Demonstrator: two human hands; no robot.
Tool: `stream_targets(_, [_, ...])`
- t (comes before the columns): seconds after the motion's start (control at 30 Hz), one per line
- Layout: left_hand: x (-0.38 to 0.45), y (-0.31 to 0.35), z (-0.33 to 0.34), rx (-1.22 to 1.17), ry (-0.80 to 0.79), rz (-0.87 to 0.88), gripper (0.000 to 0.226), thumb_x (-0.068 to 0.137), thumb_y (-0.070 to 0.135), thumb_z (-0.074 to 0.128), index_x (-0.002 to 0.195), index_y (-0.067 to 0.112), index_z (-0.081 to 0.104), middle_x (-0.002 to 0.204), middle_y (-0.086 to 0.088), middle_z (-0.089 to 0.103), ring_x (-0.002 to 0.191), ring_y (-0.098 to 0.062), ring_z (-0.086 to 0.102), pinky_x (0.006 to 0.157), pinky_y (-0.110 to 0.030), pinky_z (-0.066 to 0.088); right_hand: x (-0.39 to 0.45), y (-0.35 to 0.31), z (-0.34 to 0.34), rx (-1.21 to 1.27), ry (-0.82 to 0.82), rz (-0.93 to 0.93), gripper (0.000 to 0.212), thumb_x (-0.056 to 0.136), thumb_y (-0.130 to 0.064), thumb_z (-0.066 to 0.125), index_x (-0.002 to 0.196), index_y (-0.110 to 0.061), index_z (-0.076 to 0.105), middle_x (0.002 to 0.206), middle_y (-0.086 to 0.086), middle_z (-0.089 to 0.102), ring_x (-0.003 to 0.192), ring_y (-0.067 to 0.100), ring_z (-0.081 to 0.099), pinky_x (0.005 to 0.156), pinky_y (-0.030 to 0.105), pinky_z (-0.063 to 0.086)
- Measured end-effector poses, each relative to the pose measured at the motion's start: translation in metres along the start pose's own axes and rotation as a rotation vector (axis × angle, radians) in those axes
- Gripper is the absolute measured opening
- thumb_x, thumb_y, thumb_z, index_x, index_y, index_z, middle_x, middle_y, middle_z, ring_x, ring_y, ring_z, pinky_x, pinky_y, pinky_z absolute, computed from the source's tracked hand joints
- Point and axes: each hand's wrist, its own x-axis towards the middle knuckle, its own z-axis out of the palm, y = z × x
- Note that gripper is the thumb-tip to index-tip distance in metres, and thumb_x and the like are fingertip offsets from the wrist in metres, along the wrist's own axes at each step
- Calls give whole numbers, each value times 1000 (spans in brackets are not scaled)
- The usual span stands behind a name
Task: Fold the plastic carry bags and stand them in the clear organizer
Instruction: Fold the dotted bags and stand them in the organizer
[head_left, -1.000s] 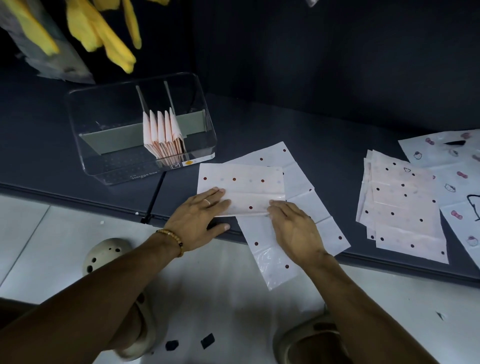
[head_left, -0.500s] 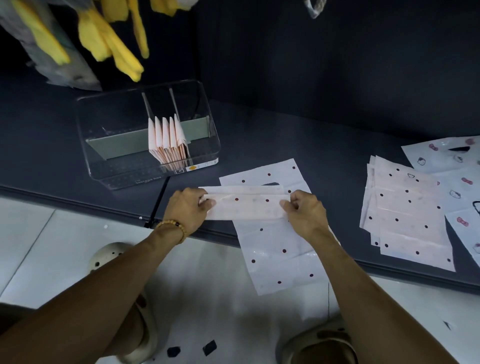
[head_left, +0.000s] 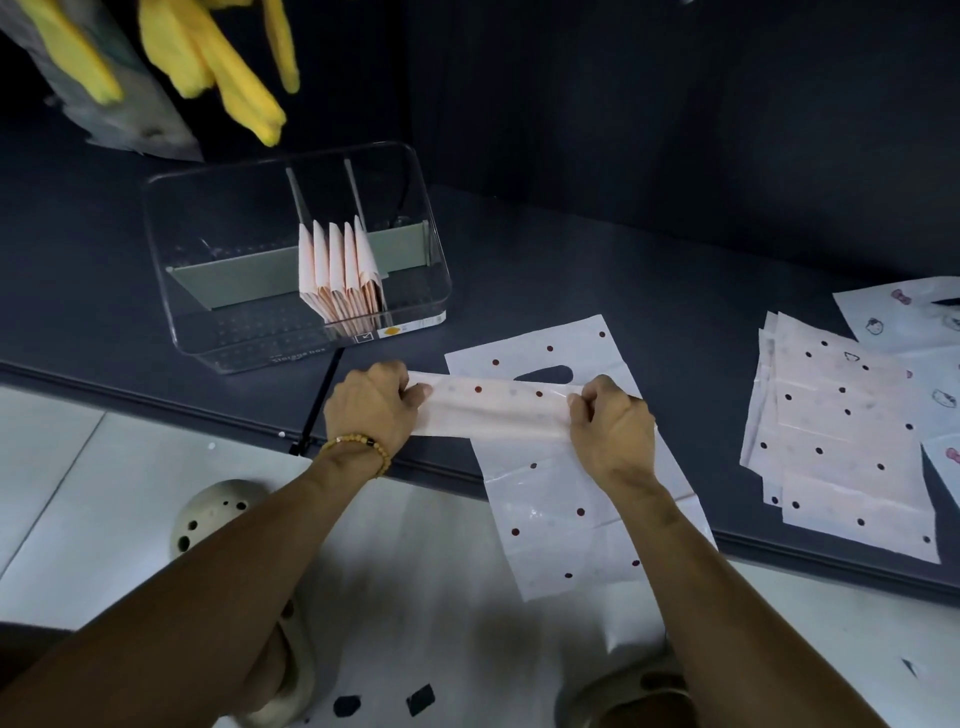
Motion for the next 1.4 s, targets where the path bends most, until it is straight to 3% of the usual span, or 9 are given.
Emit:
stream_targets(0.17, [0,1,-6,59,90,25,35,82,49,66,89,17,54,85,-8,63,80,-30,61,63,-35,47,-7,1,2,15,32,-34,16,96,-21,51,87,-8,52,81,11,65,74,29,61,70,32,45])
stream_targets(0.3, [-8,-4,-5,161,137,544,33,78,6,71,111,9,66,118,-14,63,105,-36,59,85,-47,54,-7,1,2,-4,32,-32,17,97,-21,50,89,-6,52,86,12,65,76,29,61,72,35,50])
stream_targets(0.4, [-12,-20,-2,260,-78,797,47,90,8,57,136,5,49,145,-11,43,135,-28,40,115,-36,20,-6,-2,2,-13,11,-4,15,96,-22,50,95,-7,52,88,11,66,81,30,64,75,37,52])
stream_targets(0.5, [-9,-30,2,260,-159,733,54,102,32,31,150,15,16,158,0,12,146,-13,10,104,-12,-19,-9,-8,1,-76,78,36,22,92,-19,57,111,-9,52,101,13,64,93,32,61,79,41,50])
stream_targets(0.6, [-9,-28,3,252,-210,701,54,102,35,27,151,18,10,159,4,4,146,-10,3,96,-5,-25,-19,-34,10,-159,240,-182,30,81,-7,65,110,-3,62,108,16,63,99,37,59,80,43,46])
stream_targets(0.67, [-9,-28,4,226,-197,707,53,102,34,30,151,18,14,159,4,7,146,-9,4,100,-6,-23,-32,-62,28,-155,147,-374,42,79,-4,60,121,1,60,127,19,58,119,36,54,96,44,44])
stream_targets(0.8, [-11,-33,4,226,-190,739,52,103,28,33,150,14,17,158,1,11,144,-8,-1,112,-18,-14,-55,-84,64,-213,-137,-439,62,93,-19,42,150,-5,23,159,12,14,148,24,7,119,40,5])
stream_targets(1.1, [-11,-37,9,240,-159,729,52,102,31,32,150,16,19,158,2,15,145,-11,8,114,-23,-9,-29,11,28,-294,-86,-455,55,100,-33,20,150,-12,28,158,2,22,146,21,18,117,47,20])
stream_targets(1.4, [-52,-30,9,412,-88,859,59,86,51,49,128,10,58,130,-20,56,116,-38,54,95,-49,46,11,50,4,-432,-144,-626,56,100,-36,15,152,-15,20,159,3,18,146,20,18,118,45,17])
